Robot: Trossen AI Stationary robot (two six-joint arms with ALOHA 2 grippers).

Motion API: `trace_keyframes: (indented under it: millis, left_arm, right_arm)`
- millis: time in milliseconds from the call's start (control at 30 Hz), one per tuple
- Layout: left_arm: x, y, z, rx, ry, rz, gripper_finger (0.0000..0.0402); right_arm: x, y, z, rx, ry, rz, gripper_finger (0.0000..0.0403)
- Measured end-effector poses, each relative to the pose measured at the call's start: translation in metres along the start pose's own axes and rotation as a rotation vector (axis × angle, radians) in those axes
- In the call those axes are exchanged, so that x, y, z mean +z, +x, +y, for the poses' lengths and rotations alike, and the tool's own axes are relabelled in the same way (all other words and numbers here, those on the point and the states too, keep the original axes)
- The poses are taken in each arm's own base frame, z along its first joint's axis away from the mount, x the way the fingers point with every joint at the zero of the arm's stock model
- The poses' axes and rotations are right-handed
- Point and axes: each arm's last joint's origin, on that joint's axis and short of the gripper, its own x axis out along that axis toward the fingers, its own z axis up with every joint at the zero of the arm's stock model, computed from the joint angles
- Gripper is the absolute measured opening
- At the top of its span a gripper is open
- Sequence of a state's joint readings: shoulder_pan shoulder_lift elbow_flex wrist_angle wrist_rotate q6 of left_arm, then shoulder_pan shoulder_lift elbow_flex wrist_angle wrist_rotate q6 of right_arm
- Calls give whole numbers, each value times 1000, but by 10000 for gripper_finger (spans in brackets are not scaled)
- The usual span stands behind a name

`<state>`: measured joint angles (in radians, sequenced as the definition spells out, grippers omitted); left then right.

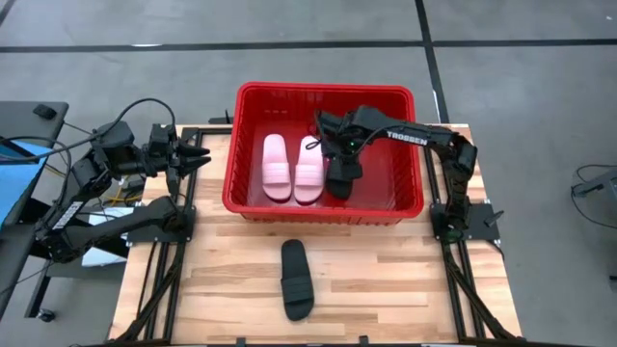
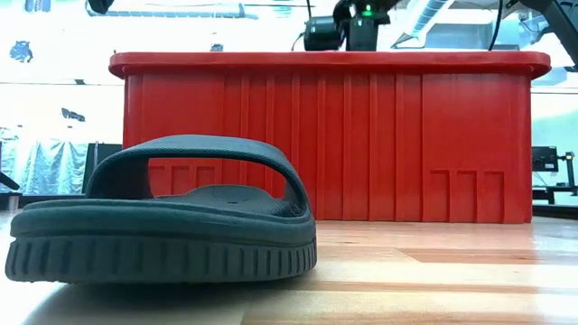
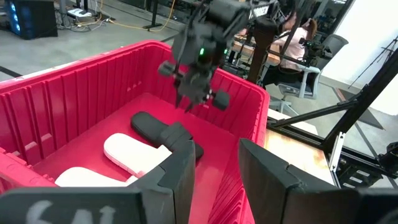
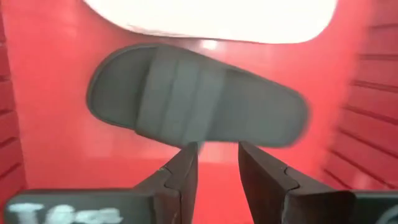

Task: Pick and place slides into bin
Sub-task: Put the black slide into the red container

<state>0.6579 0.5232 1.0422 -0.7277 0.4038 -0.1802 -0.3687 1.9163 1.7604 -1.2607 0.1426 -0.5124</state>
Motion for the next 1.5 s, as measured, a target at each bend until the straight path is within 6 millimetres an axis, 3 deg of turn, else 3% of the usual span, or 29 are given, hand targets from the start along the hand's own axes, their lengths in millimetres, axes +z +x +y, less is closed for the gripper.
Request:
trace_keyframes:
  millis: [300, 467, 567, 1067, 1300, 1500]
  left_arm:
    - [0, 0, 0, 0, 0, 0, 114]
    - [0, 0, 0, 0, 0, 0, 114]
    - [0, 0, 0, 0, 0, 0, 114]
    - [0, 0, 0, 0, 24, 0, 114]
    - [-1, 0, 0, -10, 27, 7, 114]
    - [-3, 0, 0, -6, 39, 34, 114]
  right_arm:
    - [5, -89, 1, -138, 115, -95, 107]
    - [7, -140, 23, -152, 188, -227, 107]
    - [10, -160, 44, -138, 215, -300, 107]
    - [16, -194, 178, 40, 168, -411, 107]
    - [16, -208, 226, 150, 242, -507, 107]
    - [43, -192, 256, 229, 214, -534, 107]
